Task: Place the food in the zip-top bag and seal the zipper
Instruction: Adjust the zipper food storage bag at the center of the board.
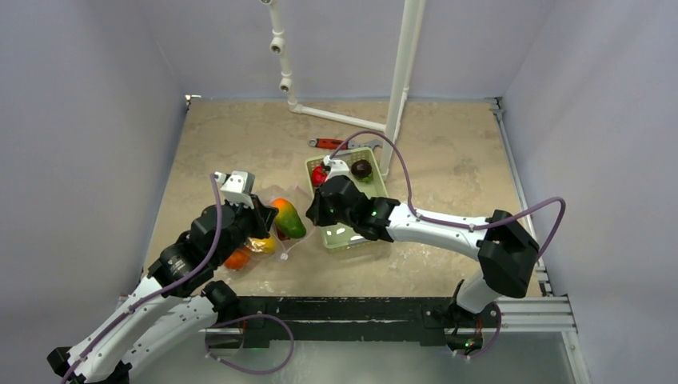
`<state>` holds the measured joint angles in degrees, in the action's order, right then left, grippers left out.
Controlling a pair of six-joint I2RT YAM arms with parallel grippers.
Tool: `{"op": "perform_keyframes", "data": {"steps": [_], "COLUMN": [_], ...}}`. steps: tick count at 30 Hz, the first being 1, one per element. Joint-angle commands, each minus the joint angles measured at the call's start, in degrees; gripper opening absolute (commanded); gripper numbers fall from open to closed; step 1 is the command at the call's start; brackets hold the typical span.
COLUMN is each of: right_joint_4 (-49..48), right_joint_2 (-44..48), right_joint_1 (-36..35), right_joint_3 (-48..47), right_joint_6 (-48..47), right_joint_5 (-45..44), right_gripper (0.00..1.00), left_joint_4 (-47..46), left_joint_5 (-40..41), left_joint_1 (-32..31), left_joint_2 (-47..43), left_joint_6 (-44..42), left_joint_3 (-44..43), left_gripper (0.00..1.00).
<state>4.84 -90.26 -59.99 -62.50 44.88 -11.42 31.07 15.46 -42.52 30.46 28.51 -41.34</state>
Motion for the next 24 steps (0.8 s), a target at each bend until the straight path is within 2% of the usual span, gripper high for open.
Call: {"op": "perform_keyframes", "data": {"steps": [1, 16, 24], "right_joint_4": [-0.7, 2.2, 2.8], "right_joint_2": [3.6, 7.5, 7.0], "right_joint_1": [0.0, 0.0, 0.0], "right_joint_3": [-4.6, -16.1, -15.1], "right_joint_6": [-1.5, -8.9, -9.5], "right_joint_5": [-2.8, -5.5, -4.1], "right_gripper": [0.0, 0.0, 0.0], "left_joint_4": [0.5, 16.0, 20.8], "left_joint_5": [1.1, 7.1, 10.5], "left_joint_1": [-0.3, -0.3, -0.3], "left_joint_2": [0.3, -1.0, -5.6], "left_joint_6": [1.0, 1.3, 3.1], "left_joint_3": [-1.0, -19.2, -20.3], "left_gripper": [0.0, 0.0, 0.0]}}
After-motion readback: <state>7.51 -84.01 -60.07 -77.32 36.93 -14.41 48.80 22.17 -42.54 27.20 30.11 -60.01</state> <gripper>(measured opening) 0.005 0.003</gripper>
